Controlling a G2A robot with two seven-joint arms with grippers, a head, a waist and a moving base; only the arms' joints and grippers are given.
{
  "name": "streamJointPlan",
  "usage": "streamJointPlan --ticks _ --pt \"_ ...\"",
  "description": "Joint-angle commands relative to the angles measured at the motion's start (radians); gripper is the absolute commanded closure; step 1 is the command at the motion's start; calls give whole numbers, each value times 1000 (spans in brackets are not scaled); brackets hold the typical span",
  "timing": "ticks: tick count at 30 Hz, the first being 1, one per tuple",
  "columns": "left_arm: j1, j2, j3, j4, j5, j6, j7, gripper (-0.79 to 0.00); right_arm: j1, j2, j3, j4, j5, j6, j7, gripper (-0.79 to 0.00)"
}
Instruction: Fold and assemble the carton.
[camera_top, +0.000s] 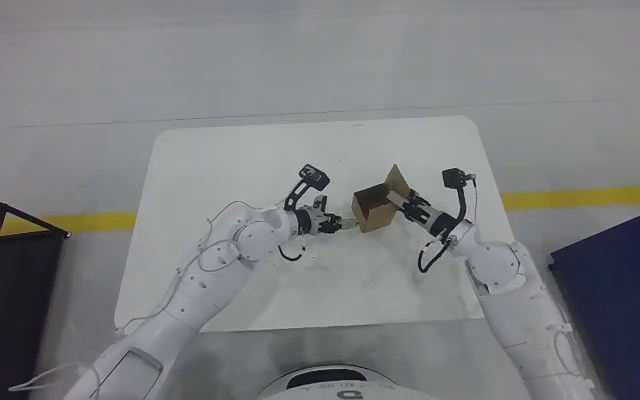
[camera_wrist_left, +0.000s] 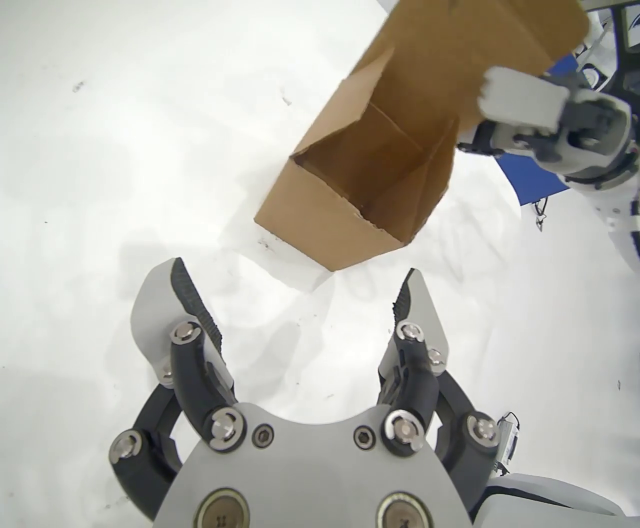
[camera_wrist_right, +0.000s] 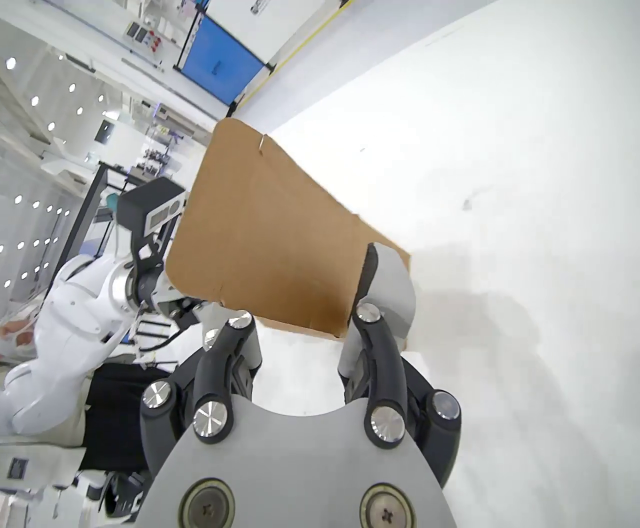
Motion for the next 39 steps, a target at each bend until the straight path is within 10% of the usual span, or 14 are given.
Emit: streamJointPlan --ticks 1,6,19,31,33,39 --pt "9 4 -13 -16 -2 -6 1 -785 0 -1 -6 -1 -49 20 -54 -323" --pt "44 24 -87 -72 -3 -19 23 -785 -5 -5 -25 -18 -86 22 -123 0" --pt "273 100 -452 -328 -19 -3 63 -785 17 4 -89 -56 124 -211 154 0" --pt "348 105 -443 -350 -46 -4 77 -785 256 -25 -320 73 169 -267 314 0" --pt "347 105 -435 -347 -46 1 82 -785 302 -33 -348 108 122 -258 288 -754" --pt "343 106 -430 -321 -45 17 87 -785 366 -49 -390 136 2 -230 146 -785"
